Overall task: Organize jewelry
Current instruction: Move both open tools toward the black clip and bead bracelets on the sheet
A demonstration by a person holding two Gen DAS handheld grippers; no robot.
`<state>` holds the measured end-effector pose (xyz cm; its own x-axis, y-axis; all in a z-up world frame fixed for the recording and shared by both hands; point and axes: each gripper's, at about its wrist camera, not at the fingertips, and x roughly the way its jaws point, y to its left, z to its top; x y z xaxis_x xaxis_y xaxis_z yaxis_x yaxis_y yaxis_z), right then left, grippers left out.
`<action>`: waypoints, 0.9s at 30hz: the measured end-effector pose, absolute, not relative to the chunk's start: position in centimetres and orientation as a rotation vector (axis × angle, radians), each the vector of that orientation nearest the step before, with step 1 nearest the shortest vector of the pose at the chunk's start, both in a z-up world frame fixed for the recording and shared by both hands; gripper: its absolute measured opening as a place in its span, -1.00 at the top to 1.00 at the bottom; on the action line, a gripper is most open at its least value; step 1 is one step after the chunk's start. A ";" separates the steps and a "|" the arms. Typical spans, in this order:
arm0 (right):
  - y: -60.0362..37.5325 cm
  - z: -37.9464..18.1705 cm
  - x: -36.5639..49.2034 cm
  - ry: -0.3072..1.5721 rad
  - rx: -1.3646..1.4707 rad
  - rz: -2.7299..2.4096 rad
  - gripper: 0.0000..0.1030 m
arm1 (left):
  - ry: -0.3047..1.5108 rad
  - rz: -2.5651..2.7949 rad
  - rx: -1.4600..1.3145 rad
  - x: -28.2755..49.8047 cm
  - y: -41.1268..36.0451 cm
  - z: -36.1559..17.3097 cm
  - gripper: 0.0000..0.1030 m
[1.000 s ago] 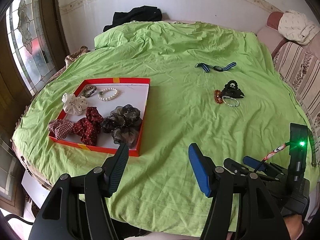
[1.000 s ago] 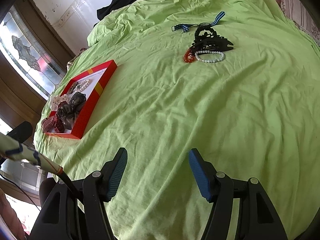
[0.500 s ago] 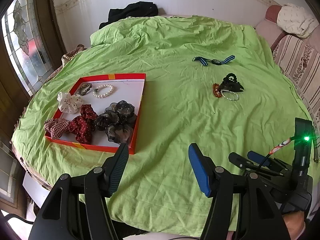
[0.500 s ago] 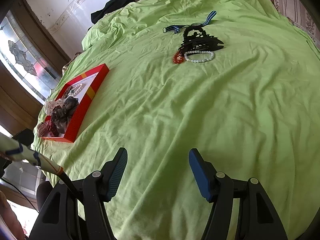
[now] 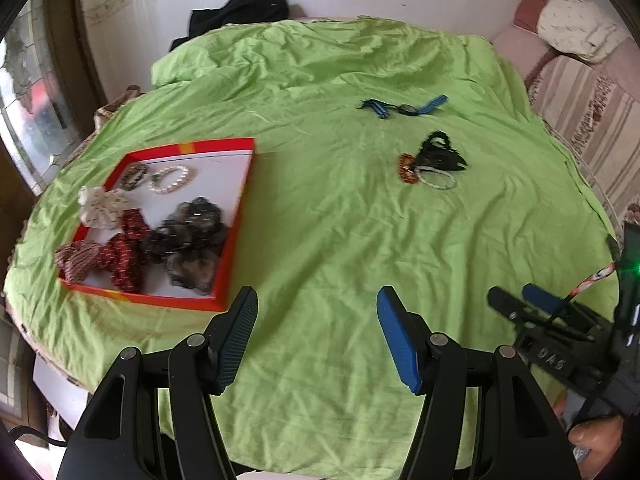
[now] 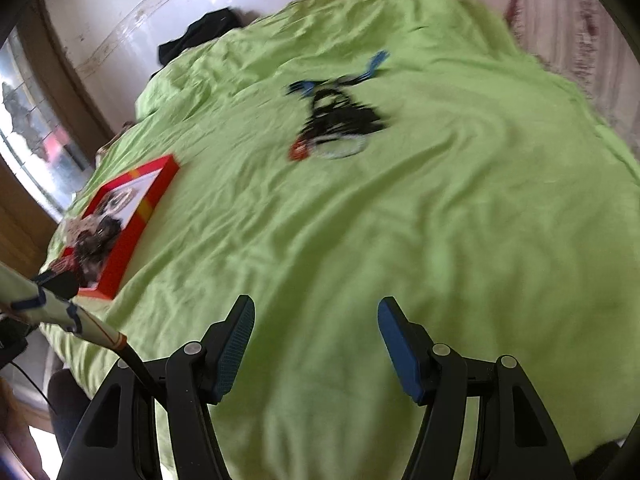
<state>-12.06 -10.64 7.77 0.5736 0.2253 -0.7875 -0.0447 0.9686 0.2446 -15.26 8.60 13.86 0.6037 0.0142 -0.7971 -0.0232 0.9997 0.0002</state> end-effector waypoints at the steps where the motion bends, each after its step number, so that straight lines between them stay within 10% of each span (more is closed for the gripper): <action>1: -11.4 7.9 -12.3 0.949 0.217 0.138 -0.34 | 0.926 0.009 -0.010 -15.2 8.3 13.7 -0.19; 27: -14.1 14.5 -20.0 0.848 0.140 -0.026 -0.41 | 0.869 -0.139 -0.040 -18.6 5.9 15.5 -0.19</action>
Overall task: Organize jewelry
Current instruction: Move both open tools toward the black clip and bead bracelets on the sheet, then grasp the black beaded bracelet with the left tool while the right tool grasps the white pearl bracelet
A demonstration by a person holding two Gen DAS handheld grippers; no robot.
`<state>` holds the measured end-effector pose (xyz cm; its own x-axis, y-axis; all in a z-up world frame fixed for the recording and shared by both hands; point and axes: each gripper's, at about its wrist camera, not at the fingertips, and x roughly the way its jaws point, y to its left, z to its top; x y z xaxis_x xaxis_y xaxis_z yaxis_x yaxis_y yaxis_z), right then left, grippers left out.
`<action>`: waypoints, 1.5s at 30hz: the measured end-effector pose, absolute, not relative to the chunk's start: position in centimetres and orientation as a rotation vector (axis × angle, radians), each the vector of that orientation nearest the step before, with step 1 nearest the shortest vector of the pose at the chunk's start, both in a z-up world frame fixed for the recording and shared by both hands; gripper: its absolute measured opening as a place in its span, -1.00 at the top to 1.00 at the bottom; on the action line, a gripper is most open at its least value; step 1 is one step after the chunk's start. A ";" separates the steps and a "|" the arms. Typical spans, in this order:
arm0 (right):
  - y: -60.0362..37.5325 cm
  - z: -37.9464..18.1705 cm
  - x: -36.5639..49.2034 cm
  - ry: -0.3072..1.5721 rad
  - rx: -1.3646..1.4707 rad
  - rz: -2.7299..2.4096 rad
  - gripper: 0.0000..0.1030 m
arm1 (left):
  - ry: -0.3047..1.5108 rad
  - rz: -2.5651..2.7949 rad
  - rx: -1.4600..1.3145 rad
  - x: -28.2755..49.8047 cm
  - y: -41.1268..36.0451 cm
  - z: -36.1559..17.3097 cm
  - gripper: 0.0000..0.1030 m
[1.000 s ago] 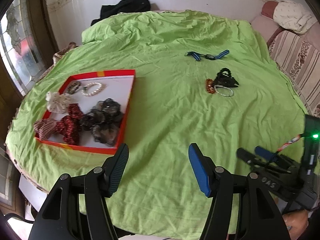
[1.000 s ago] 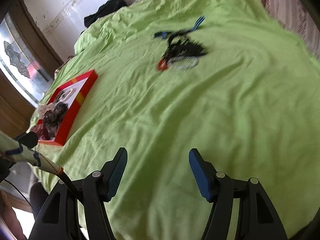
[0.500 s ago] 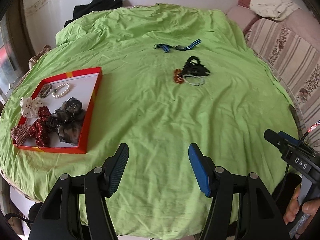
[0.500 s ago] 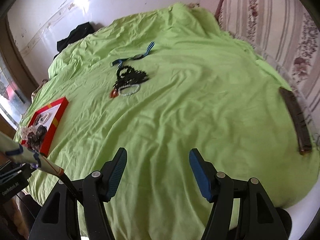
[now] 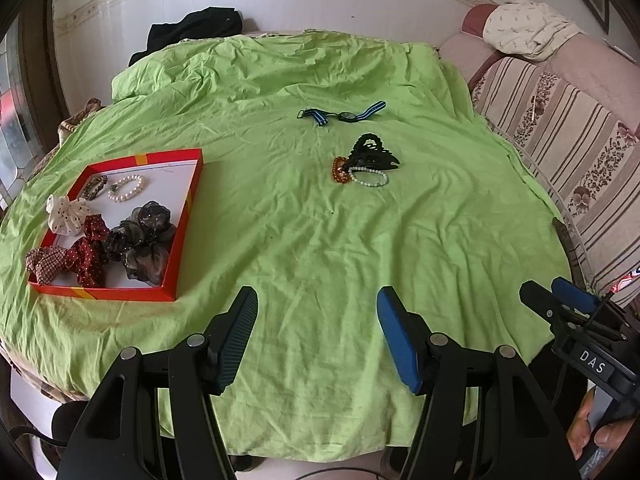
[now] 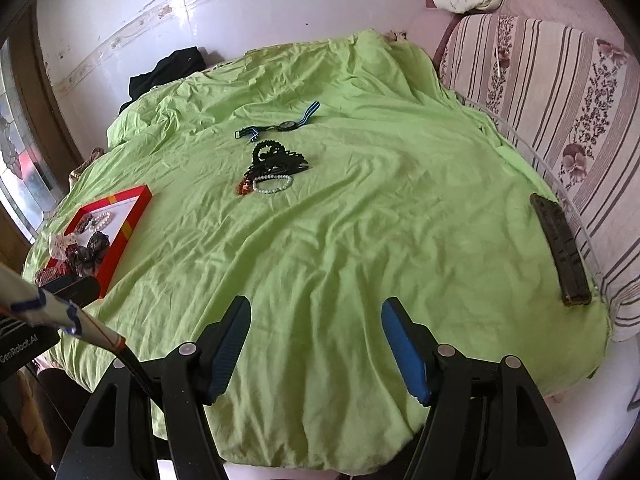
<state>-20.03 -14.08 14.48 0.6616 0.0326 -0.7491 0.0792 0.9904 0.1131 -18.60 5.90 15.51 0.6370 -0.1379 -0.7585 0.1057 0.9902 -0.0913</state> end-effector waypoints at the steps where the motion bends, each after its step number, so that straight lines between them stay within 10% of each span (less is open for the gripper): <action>1: -14.2 14.5 -20.1 0.847 0.144 -0.029 -0.41 | 0.867 -0.140 -0.038 -18.5 5.8 15.6 -0.19; 45: -19.3 7.2 -6.5 0.923 0.334 0.063 -0.41 | 0.968 -0.230 -0.080 1.2 3.6 13.8 -0.19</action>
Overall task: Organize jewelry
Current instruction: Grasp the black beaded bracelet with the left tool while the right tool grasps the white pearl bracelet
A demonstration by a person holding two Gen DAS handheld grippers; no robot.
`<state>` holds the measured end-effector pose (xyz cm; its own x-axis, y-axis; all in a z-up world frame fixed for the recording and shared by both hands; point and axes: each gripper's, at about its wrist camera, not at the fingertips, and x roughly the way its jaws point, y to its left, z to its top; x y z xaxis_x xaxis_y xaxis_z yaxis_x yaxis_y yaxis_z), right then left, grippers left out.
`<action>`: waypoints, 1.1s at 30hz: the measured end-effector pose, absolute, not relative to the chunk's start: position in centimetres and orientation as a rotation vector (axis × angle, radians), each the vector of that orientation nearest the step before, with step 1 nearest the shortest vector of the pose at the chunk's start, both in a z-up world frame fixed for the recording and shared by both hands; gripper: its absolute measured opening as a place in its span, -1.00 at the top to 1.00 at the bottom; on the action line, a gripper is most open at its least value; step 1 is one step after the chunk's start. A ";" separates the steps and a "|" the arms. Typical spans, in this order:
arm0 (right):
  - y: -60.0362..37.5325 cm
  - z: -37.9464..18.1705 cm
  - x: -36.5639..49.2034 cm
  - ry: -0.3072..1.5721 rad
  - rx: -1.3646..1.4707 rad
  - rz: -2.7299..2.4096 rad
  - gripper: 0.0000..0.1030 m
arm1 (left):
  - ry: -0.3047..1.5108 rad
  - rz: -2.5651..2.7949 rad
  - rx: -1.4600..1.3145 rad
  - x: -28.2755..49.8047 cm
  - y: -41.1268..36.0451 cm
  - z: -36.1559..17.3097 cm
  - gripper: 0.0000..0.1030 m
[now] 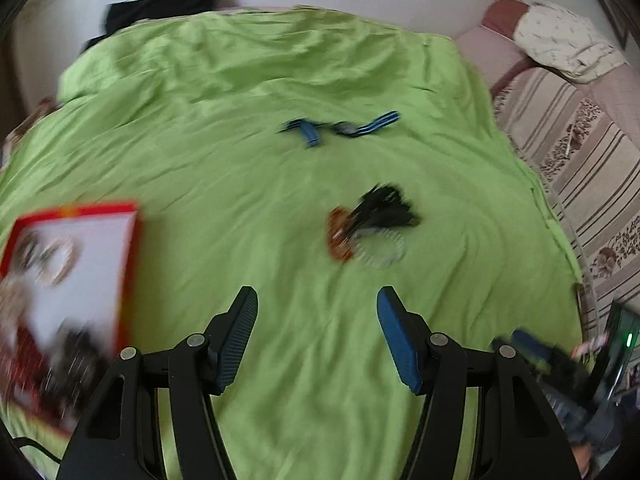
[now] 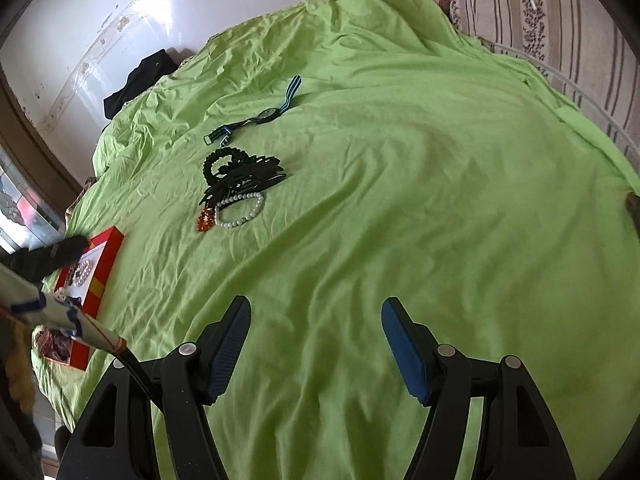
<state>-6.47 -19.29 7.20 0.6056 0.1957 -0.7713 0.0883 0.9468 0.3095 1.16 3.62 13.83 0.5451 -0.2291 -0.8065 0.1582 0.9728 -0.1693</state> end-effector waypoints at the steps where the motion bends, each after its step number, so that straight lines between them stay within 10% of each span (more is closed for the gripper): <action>1: -19.4 7.0 -6.2 0.924 0.335 0.065 -0.41 | 0.969 -0.250 -0.067 2.7 2.6 13.6 -0.19; 11: -20.2 5.3 -5.0 0.916 0.350 0.089 -0.41 | 1.052 -0.358 0.037 13.2 -4.8 8.0 -0.16; 15: -20.4 4.8 -4.7 0.926 0.361 0.098 -0.41 | 1.090 -0.353 -0.013 14.6 -5.2 7.0 0.86; 33: -15.1 4.5 5.8 0.961 0.308 0.213 -0.38 | 1.005 -0.345 -0.287 4.1 6.8 14.7 0.86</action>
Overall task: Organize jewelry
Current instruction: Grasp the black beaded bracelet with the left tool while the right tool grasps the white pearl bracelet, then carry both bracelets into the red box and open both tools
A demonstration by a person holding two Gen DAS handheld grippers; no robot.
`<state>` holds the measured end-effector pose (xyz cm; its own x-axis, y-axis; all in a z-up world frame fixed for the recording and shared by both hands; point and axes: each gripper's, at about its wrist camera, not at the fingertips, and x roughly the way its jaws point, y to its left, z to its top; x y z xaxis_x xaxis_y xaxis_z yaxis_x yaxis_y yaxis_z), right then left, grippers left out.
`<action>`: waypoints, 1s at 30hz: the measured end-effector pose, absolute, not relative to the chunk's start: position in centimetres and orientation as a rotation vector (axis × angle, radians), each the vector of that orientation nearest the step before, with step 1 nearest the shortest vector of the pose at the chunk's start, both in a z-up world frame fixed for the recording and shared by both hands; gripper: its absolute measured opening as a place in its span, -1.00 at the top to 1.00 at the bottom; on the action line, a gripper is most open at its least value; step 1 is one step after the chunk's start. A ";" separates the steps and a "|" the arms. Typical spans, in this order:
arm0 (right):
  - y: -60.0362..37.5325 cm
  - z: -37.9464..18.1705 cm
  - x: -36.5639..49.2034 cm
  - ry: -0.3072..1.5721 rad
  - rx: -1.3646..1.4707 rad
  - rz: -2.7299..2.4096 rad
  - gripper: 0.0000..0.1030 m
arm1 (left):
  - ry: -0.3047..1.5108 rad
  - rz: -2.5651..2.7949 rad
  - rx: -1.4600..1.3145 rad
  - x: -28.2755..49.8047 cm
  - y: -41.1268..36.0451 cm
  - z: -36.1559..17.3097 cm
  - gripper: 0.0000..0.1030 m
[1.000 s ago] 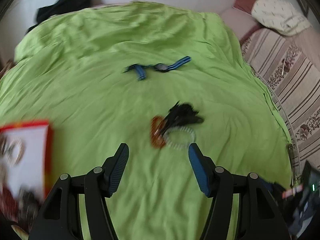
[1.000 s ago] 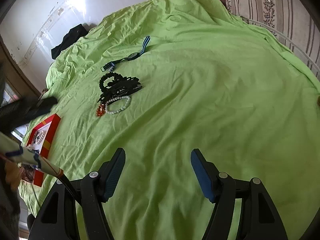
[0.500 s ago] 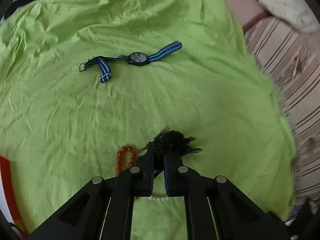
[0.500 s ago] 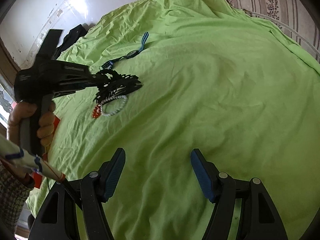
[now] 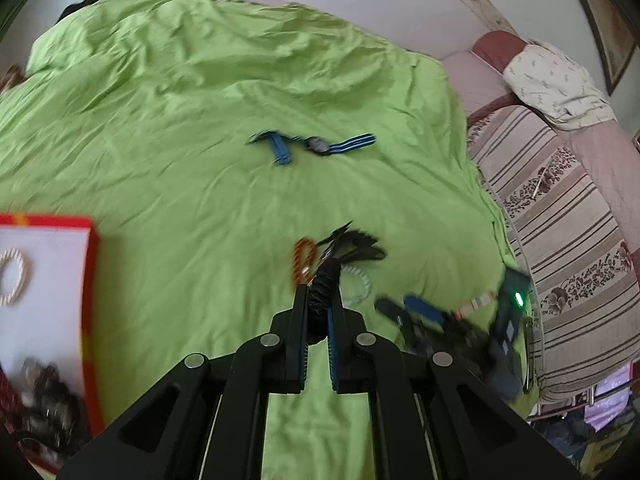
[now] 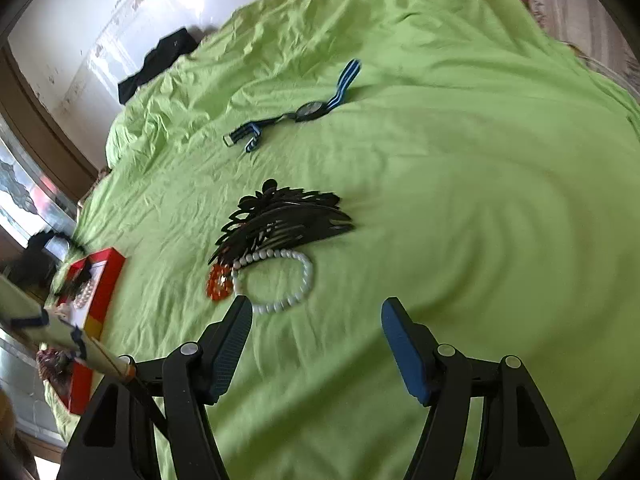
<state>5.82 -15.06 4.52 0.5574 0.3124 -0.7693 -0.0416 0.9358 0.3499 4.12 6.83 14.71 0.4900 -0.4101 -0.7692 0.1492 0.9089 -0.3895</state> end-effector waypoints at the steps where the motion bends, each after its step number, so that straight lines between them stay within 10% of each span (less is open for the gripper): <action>1: -14.6 4.2 6.4 0.969 0.299 0.214 -0.32 | 1.010 -0.337 -0.296 3.7 7.4 14.6 0.86; 3: -13.4 3.6 7.4 0.985 0.264 0.215 -0.19 | 1.007 -0.322 -0.304 2.8 8.4 14.4 0.86; 7: -11.6 3.0 8.2 1.014 0.193 0.230 0.87 | 0.997 -0.300 -0.324 1.3 10.0 14.5 0.86; 30: -5.6 15.8 -1.3 0.873 0.092 0.351 0.87 | 0.877 -0.090 -0.389 -9.1 25.2 20.5 0.86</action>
<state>-1.31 -5.60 15.81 0.5892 0.3378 -0.7340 -0.2636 0.9391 0.2206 -9.10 25.20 20.52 0.6407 -0.2339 -0.7313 -0.0813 0.9265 -0.3675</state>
